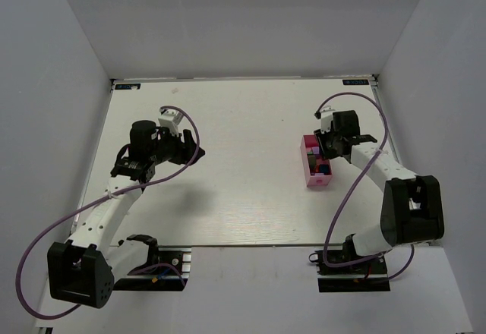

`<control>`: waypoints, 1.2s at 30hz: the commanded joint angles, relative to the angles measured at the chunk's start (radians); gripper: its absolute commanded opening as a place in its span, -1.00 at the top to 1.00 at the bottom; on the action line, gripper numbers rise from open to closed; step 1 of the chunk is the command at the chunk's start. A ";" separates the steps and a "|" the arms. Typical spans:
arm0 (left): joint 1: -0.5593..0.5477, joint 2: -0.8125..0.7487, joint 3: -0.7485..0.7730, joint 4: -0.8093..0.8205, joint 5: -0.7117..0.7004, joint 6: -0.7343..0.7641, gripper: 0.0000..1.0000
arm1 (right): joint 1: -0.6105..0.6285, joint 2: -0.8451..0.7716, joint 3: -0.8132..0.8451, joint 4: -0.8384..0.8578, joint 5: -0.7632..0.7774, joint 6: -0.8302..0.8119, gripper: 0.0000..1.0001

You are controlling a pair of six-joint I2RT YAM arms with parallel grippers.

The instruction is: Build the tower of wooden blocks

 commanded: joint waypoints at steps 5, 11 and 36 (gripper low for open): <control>-0.004 -0.039 0.027 0.013 0.030 0.004 -0.41 | 0.002 0.071 0.067 -0.008 0.010 -0.006 0.31; -0.013 -0.039 0.027 0.013 0.039 0.004 -0.36 | -0.003 0.072 0.067 -0.009 0.005 -0.010 0.54; -0.023 -0.030 0.018 0.032 0.078 -0.005 -0.31 | 0.272 -0.070 0.017 0.214 0.446 -0.261 1.00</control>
